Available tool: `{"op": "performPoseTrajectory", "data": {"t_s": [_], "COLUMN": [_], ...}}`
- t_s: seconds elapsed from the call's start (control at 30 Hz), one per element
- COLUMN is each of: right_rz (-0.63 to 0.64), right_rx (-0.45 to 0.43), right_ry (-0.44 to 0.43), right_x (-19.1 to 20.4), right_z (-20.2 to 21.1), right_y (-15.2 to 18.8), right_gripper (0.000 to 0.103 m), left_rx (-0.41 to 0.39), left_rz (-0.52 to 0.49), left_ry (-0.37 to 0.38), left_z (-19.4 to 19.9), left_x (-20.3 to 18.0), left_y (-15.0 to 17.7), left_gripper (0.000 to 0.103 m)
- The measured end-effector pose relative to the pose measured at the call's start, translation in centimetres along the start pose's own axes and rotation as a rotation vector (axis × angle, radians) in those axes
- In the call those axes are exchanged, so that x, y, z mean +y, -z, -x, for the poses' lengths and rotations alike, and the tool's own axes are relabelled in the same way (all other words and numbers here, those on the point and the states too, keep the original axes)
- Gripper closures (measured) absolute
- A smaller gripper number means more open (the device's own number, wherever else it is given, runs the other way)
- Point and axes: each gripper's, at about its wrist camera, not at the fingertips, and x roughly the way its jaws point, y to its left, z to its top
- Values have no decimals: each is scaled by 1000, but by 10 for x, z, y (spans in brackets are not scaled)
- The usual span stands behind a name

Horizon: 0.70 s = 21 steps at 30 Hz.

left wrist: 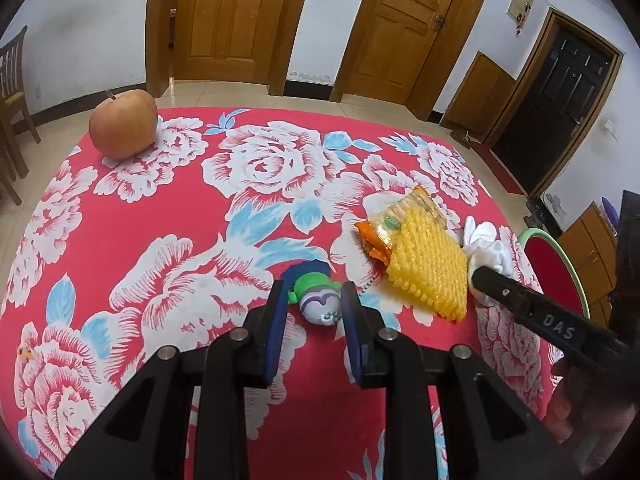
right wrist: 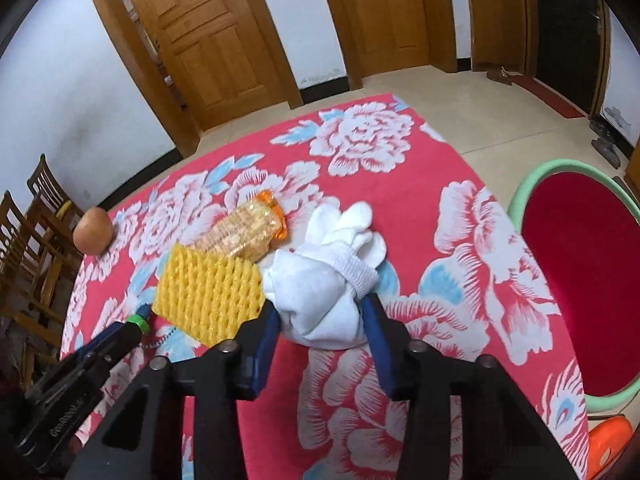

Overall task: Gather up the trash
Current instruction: 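Grasp the white cloth glove with the right tool and lift it, then carry the white cloth over the bucket and open the right tool while the left tool carries the toy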

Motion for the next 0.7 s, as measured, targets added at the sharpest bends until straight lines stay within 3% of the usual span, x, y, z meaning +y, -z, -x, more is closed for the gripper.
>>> {"op": "performPoseTrajectory", "data": {"t_s": [0.17,0.33,0.37,0.7], "right_rz": [-22,-39,-50,-153], "right_rx": [-10,-40,-46,-111], "right_ry": [0,-2,-10,-22], "right_x": [-6,-14,-17,-51], "right_z": [2,18,23,67], "right_y": [1,5,7,28], "right_gripper": [83,84,84,84], "left_rx": [-6,-27,-31,-37], "left_rz": [-3,-4,-6,-14], "left_ry": [9,30,34,53], "left_z": [1,8,9,17], "left_x": [-2,-4,-5,-9], "left_y": [0,-1,-1,-1], "left_gripper": [76,77,83,83]}}
